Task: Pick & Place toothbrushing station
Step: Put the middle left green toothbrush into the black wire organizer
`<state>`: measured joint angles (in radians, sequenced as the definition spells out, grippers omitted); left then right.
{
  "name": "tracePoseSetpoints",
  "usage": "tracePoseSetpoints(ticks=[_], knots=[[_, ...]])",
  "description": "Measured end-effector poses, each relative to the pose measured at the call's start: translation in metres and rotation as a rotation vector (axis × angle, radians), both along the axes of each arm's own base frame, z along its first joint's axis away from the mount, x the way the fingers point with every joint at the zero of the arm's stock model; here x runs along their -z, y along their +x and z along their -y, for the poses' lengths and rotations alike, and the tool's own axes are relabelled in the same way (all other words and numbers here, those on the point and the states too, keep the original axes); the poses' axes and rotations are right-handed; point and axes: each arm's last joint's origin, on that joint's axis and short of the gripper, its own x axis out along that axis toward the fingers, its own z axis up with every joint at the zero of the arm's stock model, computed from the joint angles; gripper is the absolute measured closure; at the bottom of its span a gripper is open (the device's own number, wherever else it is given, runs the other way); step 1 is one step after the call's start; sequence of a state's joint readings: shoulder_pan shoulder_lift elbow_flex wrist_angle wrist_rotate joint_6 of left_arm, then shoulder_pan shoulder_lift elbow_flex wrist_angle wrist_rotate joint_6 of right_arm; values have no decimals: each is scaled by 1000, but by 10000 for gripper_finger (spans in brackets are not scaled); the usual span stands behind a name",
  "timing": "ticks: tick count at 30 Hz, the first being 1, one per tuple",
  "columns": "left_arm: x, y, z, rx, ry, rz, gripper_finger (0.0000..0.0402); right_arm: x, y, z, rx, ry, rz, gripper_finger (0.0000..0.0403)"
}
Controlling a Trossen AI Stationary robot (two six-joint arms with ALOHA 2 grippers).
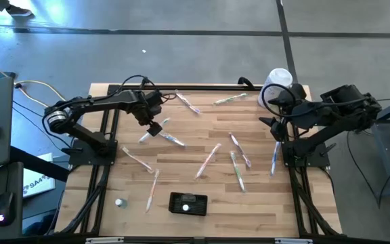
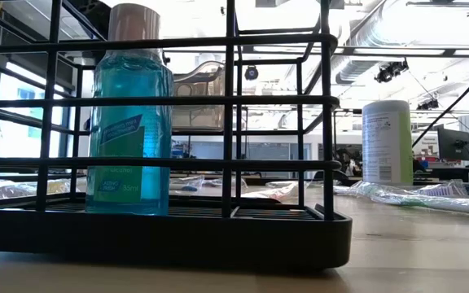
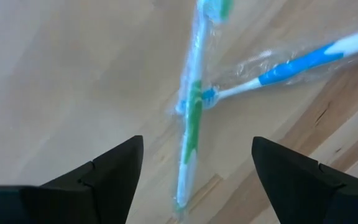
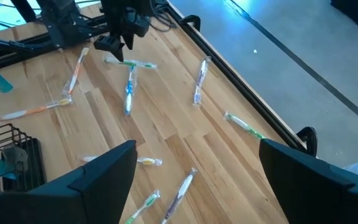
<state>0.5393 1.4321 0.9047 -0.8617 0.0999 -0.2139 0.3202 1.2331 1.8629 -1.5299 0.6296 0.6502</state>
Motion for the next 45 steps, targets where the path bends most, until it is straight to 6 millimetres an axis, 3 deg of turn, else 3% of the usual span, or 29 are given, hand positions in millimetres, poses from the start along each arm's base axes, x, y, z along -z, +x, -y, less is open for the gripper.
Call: tracePoseSetpoints(ticks=[8, 20, 27, 37, 45], knots=[[18, 13, 10, 62, 13, -99, 103, 0, 0, 0, 0, 0, 0, 72], [41, 19, 8, 66, -59, -183, 114, 0, 0, 0, 0, 0, 0, 72], [44, 16, 11, 71, -135, -200, 195, 0, 0, 0, -7, -7, -4, 72], [43, 15, 12, 76, -142, -210, 378, 1, 3, -1, -17, -20, -18, 72], [42, 12, 13, 39, -158, -240, 385, 3, 7, -2, -17, -23, -29, 72]])
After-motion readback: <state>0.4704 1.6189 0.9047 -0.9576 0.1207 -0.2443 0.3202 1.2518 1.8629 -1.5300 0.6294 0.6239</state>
